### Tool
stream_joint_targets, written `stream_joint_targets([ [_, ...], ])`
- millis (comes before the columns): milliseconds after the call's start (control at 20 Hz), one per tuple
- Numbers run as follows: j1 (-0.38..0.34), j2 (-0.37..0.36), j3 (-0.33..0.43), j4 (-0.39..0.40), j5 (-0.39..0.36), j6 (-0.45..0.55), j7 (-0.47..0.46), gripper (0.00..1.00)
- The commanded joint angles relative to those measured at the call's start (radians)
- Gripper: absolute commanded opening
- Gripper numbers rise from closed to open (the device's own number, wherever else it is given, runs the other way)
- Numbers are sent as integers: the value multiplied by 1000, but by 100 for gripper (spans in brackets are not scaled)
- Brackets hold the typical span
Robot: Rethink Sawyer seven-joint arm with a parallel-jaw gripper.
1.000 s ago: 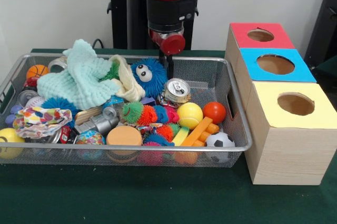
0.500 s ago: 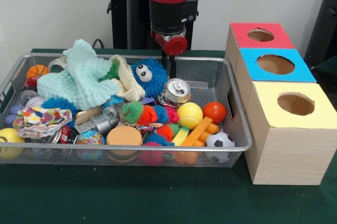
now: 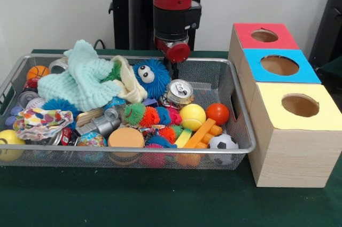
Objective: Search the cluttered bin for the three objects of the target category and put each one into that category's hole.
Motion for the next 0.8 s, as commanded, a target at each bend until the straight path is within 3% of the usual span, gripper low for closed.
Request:
stream_joint_targets([
  [50,31,120,1,-77,17,-107,133,100],
  [400,65,217,-37,-133,55,-123,106,100],
  [800,61,255,-26,-152,90,-11,100,100],
])
